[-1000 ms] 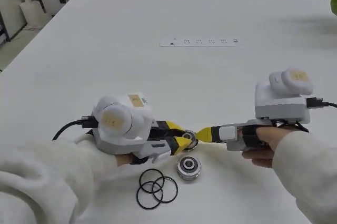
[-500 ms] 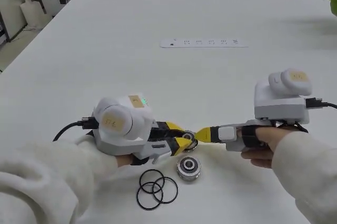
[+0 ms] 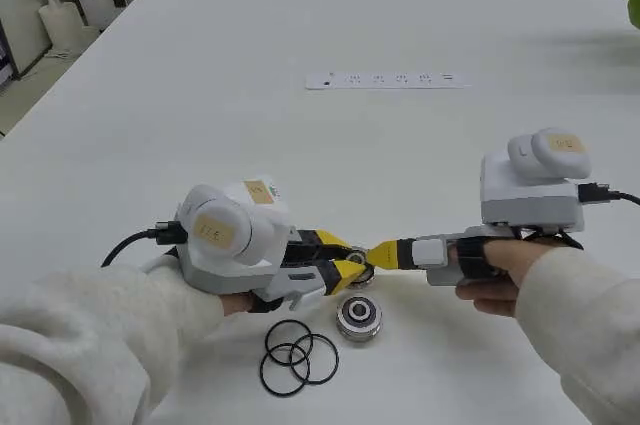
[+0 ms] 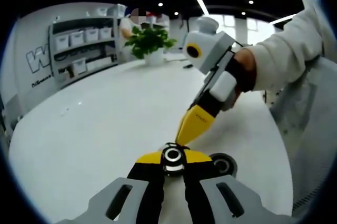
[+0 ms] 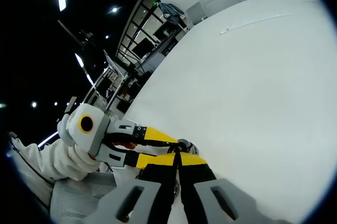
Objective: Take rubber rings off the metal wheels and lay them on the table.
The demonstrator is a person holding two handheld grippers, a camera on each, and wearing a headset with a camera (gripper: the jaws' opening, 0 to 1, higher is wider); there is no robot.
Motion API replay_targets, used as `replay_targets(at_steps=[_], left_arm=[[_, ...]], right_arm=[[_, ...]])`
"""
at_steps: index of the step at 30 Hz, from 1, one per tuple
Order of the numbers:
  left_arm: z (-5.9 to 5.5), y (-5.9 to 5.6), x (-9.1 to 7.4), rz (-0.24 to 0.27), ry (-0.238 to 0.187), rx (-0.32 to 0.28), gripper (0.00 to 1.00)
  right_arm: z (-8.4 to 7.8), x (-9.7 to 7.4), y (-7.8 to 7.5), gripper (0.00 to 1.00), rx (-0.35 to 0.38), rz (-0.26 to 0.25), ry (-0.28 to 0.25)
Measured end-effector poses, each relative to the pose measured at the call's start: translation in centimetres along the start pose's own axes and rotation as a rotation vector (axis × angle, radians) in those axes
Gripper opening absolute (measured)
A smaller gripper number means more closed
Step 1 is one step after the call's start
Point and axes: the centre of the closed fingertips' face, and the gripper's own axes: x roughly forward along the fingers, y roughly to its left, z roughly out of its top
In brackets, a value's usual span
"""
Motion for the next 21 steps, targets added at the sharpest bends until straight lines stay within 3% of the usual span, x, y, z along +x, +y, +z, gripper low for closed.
replay_targets(at_steps=[17,21], left_arm=[[0.05,-0.04,0.0,0.004,-0.005,0.003,0.14],[0.13,0.16,0.05,0.006,-0.007,-0.02,0.14]], right_arm=[[0.22,0.02,0.6,0.0,-0.008,0.033,-0.004],[0.53,-0.14,0.68,0.0,-0.003,0.043,-0.018]])
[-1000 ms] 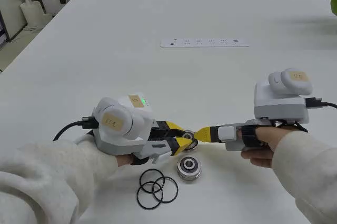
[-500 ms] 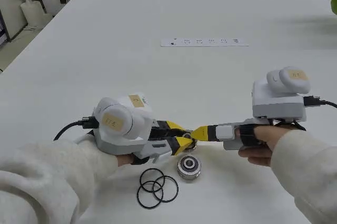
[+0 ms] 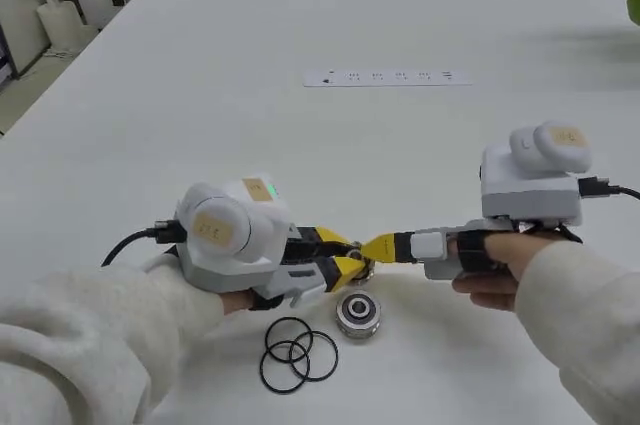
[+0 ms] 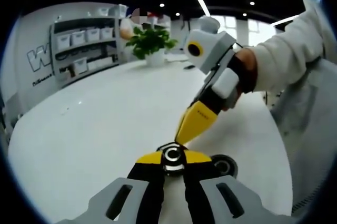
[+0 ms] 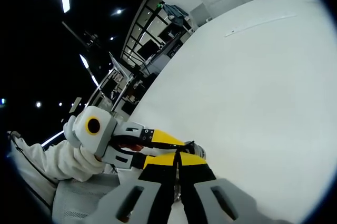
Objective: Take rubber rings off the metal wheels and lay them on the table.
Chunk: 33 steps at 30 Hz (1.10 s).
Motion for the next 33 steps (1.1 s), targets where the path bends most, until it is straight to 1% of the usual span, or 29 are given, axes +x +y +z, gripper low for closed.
replay_targets(at_steps=[3,8,14,20,22,23,24,25,26,27,28,29,30,33], left_arm=[[0.0,0.1,0.0,-0.002,0.005,-0.022,0.14],[0.0,0.1,0.1,0.001,0.02,-0.014,0.14],[0.0,0.0,-0.1,-0.004,0.026,0.006,0.14],[-0.1,-0.3,-0.2,-0.016,0.031,0.019,0.12],[0.0,-0.4,-0.2,-0.016,0.033,0.023,0.12],[0.0,-0.4,-0.2,-0.016,0.034,0.025,0.12],[-0.1,-0.4,-0.3,-0.017,0.037,0.029,0.12],[-0.1,-0.5,-0.3,-0.02,0.041,0.032,0.1],[-0.1,-0.5,-0.3,-0.023,0.05,0.037,0.06],[-0.2,-0.6,-0.4,-0.031,0.06,0.036,0.02],[-0.2,-0.7,-0.5,-0.036,0.069,0.043,0.02],[-0.2,-0.7,-0.6,-0.036,0.084,0.064,0.02],[-0.2,-0.8,-0.6,-0.039,0.088,0.075,0.02],[-0.4,-1.1,-0.9,-0.062,0.107,0.096,0.08]], right_arm=[[0.2,-0.1,-0.1,0.0,-0.008,-0.005,-0.006],[0.4,-0.3,-0.5,0.0,0.006,-0.013,-0.017],[0.6,-0.4,-0.5,0.0,-0.001,-0.019,-0.025],[1.0,-0.6,-0.5,0.0,0.005,-0.023,-0.041],[1.0,-0.6,-0.3,0.0,0.003,-0.013,-0.042],[1.3,-0.6,0.1,0.0,0.011,0.004,-0.057],[2.1,-0.6,0.8,0.0,0.028,0.039,-0.098],[2.8,-0.8,1.2,0.0,0.055,0.055,-0.12],[2.5,-0.9,0.9,0.0,0.033,0.033,-0.098],[2.7,-0.9,1.0,0.0,0.008,0.029,-0.112],[2.6,-0.9,1.0,0.0,0.014,0.031,-0.107],[2.6,-0.9,0.9,0.0,0.018,0.033,-0.105],[2.5,-0.9,0.8,0.0,0.02,0.03,-0.106],[2.5,-0.9,0.6,0.0,0.022,0.021,-0.103]])
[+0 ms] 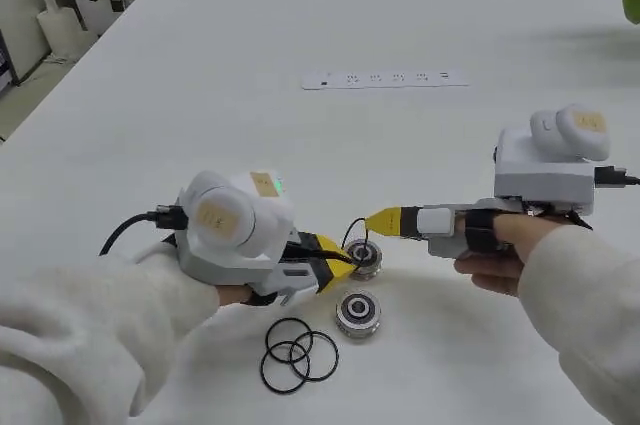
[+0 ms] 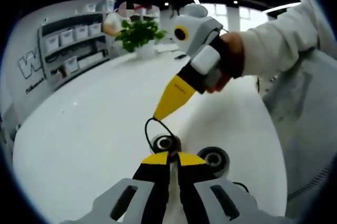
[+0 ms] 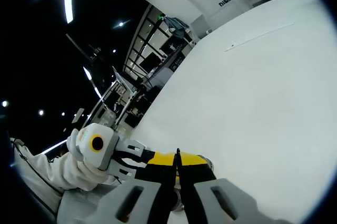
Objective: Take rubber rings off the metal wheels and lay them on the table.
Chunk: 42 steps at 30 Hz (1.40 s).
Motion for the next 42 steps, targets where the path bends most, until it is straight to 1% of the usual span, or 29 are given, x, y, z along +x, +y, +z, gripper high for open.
replay_targets(at_steps=[1,2,4,5,9,14,18,19,20,22,23,27,28,29,30,33,35,36,38,40,42], left_arm=[[0.0,-0.2,-0.1,-0.006,0.004,0.008,0.13],[0.2,-0.3,-0.2,-0.01,0.005,0.015,0.19],[0.7,-0.4,-0.6,-0.013,-0.004,0.024,0.27],[0.9,-0.4,-0.7,-0.014,-0.012,0.025,0.28],[2.5,0.1,-1.7,-0.001,-0.045,0.032,0.27],[5.3,1.1,-3.7,0.037,-0.123,0.029,0.33],[7.0,1.8,-5.5,0.07,-0.172,0.038,0.39],[7.2,1.9,-5.9,0.075,-0.179,0.036,0.41],[7.7,2.0,-6.5,0.082,-0.2,0.028,0.42],[8.4,1.9,-7.3,0.086,-0.231,0.019,0.47],[8.8,1.9,-8.0,0.09,-0.249,0.015,0.49],[9.4,1.4,-9.9,0.092,-0.286,0.002,0.6],[9.5,1.3,-10.0,0.094,-0.29,0.0,0.64],[9.5,1.2,-10.6,0.102,-0.301,-0.006,0.67],[9.4,1.1,-10.9,0.105,-0.301,-0.012,0.68],[8.7,0.4,-12.0,0.125,-0.296,-0.019,0.71],[7.8,-0.2,-12.6,0.129,-0.285,-0.031,0.72],[7.2,-0.6,-12.9,0.125,-0.269,-0.032,0.73],[6.0,-0.9,-13.2,0.133,-0.234,-0.033,0.74],[5.2,-1.0,-13.5,0.14,-0.216,-0.037,0.76],[4.7,-1.2,-13.9,0.144,-0.211,-0.05,0.77]], right_arm=[[0.1,0.0,0.0,0.0,0.001,0.0,-0.002],[0.2,-0.1,0.0,0.0,0.004,0.002,-0.007],[0.6,-0.3,0.1,0.0,0.005,0.002,-0.02],[0.7,-0.3,0.1,0.0,0.006,0.003,-0.024],[1.1,-0.7,0.1,0.0,0.013,0.004,-0.041],[1.7,-1.1,0.6,0.0,0.016,0.015,-0.061],[2.4,-1.3,1.2,0.0,0.019,0.038,-0.079],[2.5,-1.4,1.5,0.0,0.019,0.047,-0.082],[2.6,-1.4,1.6,0.0,0.02,0.052,-0.084],[2.8,-1.5,1.9,0.0,0.023,0.067,-0.086],[2.8,-1.5,2.1,0.0,0.023,0.072,-0.088],[2.9,-1.5,2.4,0.0,0.016,0.084,-0.085],[2.9,-1.5,2.6,0.0,0.016,0.089,-0.083],[2.9,-1.5,2.7,0.0,0.018,0.093,-0.083],[2.9,-1.4,2.9,0.0,0.019,0.099,-0.081],[2.8,-1.3,3.3,0.0,0.013,0.112,-0.073],[2.7,-1.2,3.6,0.0,0.008,0.119,-0.065],[2.5,-1.0,3.8,0.0,0.004,0.123,-0.057],[2.2,-0.8,4.3,0.0,0.0,0.138,-0.043],[1.9,-0.6,4.8,0.0,-0.007,0.151,-0.026],[1.4,-0.3,5.4,0.0,-0.022,0.166,0.0]])
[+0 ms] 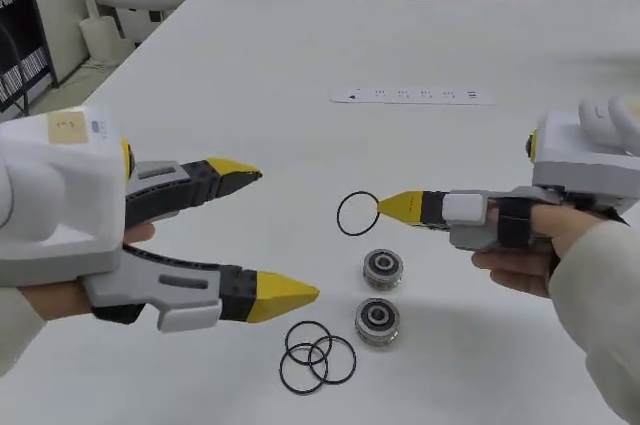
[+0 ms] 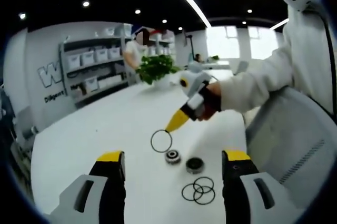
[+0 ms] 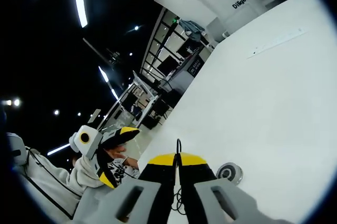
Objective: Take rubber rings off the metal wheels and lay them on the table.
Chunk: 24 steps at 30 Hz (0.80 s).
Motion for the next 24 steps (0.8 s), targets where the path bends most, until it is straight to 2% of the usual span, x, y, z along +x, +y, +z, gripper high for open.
replay_targets(at_steps=[5,11,15,19,24], left_arm=[[-0.9,0.0,-1.1,0.026,0.007,-0.026,0.78],[-2.0,0.0,-1.6,0.039,0.031,-0.05,0.78],[-2.4,0.1,-2.1,0.05,0.035,-0.063,0.8],[-3.0,-0.1,-2.3,0.05,0.05,-0.079,0.83],[-4.2,-0.9,-2.0,0.023,0.084,-0.105,0.89]], right_arm=[[-1.6,0.7,1.0,0.0,-0.037,0.027,0.082],[-4.5,1.3,0.8,0.0,-0.096,0.005,0.224],[-6.3,1.6,0.5,0.0,-0.114,-0.007,0.3],[-7.6,1.8,0.5,0.0,-0.131,-0.007,0.352],[-8.9,1.9,0.1,0.0,-0.166,-0.024,0.41]])
